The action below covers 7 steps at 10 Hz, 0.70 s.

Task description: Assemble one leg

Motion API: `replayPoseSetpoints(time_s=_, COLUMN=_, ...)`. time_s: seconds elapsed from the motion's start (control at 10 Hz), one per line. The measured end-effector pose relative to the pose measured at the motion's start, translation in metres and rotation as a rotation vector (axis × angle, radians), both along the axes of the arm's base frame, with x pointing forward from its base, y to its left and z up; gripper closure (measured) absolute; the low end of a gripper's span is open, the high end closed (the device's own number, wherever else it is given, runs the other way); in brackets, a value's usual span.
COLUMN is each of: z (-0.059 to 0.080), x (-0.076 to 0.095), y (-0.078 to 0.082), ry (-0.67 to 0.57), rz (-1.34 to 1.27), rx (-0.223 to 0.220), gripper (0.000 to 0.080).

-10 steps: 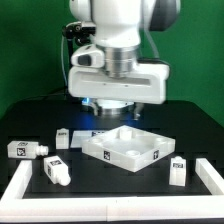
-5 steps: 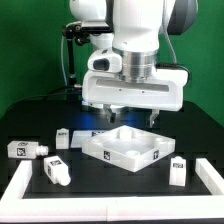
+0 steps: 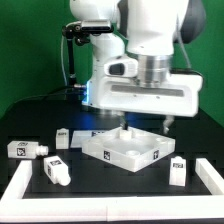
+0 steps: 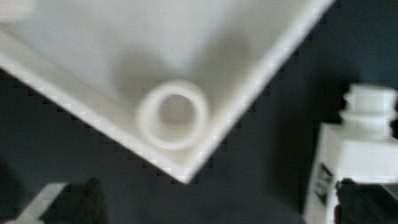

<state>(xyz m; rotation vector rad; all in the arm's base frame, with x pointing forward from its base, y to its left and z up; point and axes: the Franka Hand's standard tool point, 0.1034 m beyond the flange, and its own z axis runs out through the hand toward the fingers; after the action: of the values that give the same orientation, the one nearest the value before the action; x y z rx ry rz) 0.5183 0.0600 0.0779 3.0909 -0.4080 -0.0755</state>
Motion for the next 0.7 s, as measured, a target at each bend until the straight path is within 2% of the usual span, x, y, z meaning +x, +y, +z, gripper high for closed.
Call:
replayPoseSetpoints(time_s=0.2, z=-0.011, x=0.015, y=0.027, ry=-0.037, rz=-0.025, rx=-0.003, gripper=0.0151)
replayPoseSetpoints(time_s=0.3, z=-0.021, x=0.018, y=0.031, ry=-0.045, rz=-0.012, rx=-0.007, gripper=0.0151)
replayPoseSetpoints(time_s=0.4, z=-0.024, x=0.019, y=0.031, ry=-0.044, rz=-0.008, rx=-0.009, gripper=0.0151)
replayPoseSetpoints(time_s=0.7, z=-0.023, x=0.02, y=0.031, ry=-0.045, rz=-0.008, rx=-0.008, gripper=0.0151)
